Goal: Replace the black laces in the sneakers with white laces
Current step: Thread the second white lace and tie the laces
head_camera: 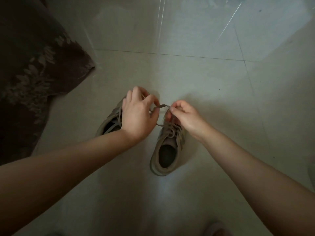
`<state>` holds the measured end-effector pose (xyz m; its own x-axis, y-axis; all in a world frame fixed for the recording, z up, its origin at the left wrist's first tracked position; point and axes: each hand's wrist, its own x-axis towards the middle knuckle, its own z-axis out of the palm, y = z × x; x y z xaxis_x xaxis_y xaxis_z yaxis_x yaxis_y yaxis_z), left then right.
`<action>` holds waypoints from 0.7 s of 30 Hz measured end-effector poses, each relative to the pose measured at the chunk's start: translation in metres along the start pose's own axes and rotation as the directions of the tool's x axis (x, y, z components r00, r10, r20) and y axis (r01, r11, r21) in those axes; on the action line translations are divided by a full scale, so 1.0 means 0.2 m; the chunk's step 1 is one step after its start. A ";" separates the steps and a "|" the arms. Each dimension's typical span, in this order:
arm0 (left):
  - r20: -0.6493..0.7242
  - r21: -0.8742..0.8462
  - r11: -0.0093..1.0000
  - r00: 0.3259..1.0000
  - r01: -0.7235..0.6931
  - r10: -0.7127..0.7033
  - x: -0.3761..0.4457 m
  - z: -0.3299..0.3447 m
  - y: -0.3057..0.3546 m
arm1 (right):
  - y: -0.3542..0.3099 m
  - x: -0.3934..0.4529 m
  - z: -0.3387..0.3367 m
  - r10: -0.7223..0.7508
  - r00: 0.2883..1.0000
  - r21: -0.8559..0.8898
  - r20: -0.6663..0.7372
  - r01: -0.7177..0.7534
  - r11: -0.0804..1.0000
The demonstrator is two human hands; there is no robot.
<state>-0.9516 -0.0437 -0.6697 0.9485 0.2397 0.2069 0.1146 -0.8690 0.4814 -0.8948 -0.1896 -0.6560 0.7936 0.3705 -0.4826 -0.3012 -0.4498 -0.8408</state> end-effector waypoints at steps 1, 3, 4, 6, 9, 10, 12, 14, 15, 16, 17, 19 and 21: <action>0.045 -0.065 0.998 0.999 0.009 -0.006 0.01 0.00 0.02 | 0.00 -0.02 -0.02 0.010 1.000 0.151 0.010 -0.012 0.988; 0.204 -0.223 0.975 0.977 -0.011 0.058 0.02 0.00 0.06 | 0.00 -0.04 -0.04 -0.032 0.999 0.209 -0.026 0.037 0.977; 0.271 -0.270 0.962 0.956 -0.033 0.109 0.01 0.02 0.07 | 0.01 -0.05 -0.05 -0.065 0.996 0.138 -0.062 0.073 0.988; 0.362 -0.329 0.944 0.921 -0.017 0.143 -0.01 0.05 0.10 | 0.02 -0.06 -0.06 -0.144 0.982 -0.105 -0.121 0.132 0.986; 0.503 -0.417 0.880 0.864 0.229 0.014 -0.01 0.07 0.14 | 0.02 -0.07 -0.09 -0.264 0.955 -0.386 -0.139 0.193 0.902; 0.544 -0.452 0.832 0.839 0.321 -0.028 0.00 0.07 0.16 | 0.02 -0.07 -0.10 -0.283 0.951 -0.420 -0.124 0.208 0.883; 0.588 -0.531 0.722 0.806 0.445 -0.064 0.01 0.06 0.18 | 0.03 -0.07 -0.12 -0.304 0.946 -0.479 -0.116 0.215 0.851; 0.597 -0.580 0.643 0.798 0.500 -0.082 0.02 0.05 0.19 | 0.02 -0.07 -0.14 -0.308 0.943 -0.509 -0.129 0.204 0.836; 0.609 -0.595 0.602 0.788 0.532 -0.095 0.03 0.05 0.19 | 0.02 -0.07 -0.15 -0.303 0.944 -0.496 -0.132 0.202 0.845; 0.626 -0.605 0.557 0.772 0.569 -0.108 0.03 0.05 0.20 | 0.02 -0.07 -0.16 -0.296 0.946 -0.467 -0.131 0.204 0.860; 0.641 -0.614 0.513 0.758 0.599 -0.119 0.04 0.05 0.20 | 0.02 -0.07 -0.18 -0.288 0.949 -0.438 -0.125 0.208 0.875; 0.640 -0.613 0.501 0.755 0.611 -0.138 0.05 0.07 0.21 | 0.03 -0.07 -0.20 -0.282 0.955 -0.410 -0.097 0.220 0.885; 0.628 -0.607 0.520 0.764 0.601 -0.150 0.06 0.08 0.21 | 0.03 -0.06 -0.21 -0.264 0.962 -0.377 -0.077 0.217 0.901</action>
<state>-0.9314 -0.0846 -0.6608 0.8926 0.0417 -0.4490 0.4506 -0.0445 0.8916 -0.8842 -0.2306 -0.6456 0.8833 0.4121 -0.2235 0.0997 -0.6309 -0.7694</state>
